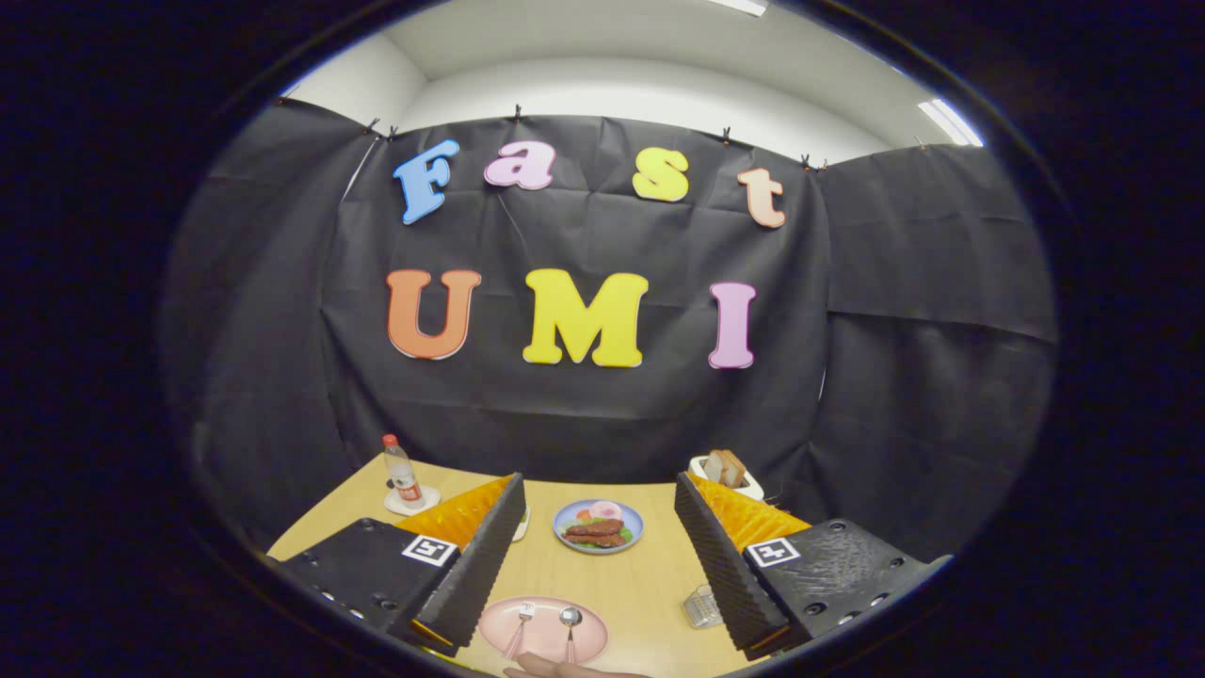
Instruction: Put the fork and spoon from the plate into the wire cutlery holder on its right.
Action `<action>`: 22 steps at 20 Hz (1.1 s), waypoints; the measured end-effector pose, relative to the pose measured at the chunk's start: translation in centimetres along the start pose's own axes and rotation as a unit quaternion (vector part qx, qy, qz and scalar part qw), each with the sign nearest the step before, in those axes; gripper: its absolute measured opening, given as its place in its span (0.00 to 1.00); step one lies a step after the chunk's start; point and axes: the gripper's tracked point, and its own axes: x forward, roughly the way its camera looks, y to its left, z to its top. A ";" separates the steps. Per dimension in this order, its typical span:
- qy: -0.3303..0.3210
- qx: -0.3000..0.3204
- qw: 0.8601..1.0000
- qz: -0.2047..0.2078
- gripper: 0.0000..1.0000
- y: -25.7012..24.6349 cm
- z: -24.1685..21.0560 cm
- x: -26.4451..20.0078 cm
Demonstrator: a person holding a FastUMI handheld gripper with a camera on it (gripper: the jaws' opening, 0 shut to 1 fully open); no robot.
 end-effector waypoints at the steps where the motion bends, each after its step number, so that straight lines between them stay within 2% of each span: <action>1: 0.019 0.000 1.000 0.003 0.96 0.4 -2.3 0.7; 5: 0.115 -0.014 0.993 -0.001 0.96 1.3 -12.7 3.7; 8: 0.203 -0.027 0.979 0.003 0.96 2.1 -21.1 5.2; 11: 0.264 -0.025 0.964 0.002 0.94 2.6 -27.2 5.1; 18: 0.309 -0.017 0.951 0.011 0.85 3.7 -33.9 6.1; 20: 0.322 -0.008 0.947 0.012 0.74 3.9 -35.5 6.5; 22: 0.333 -0.003 0.943 0.013 0.60 3.9 -36.7 7.3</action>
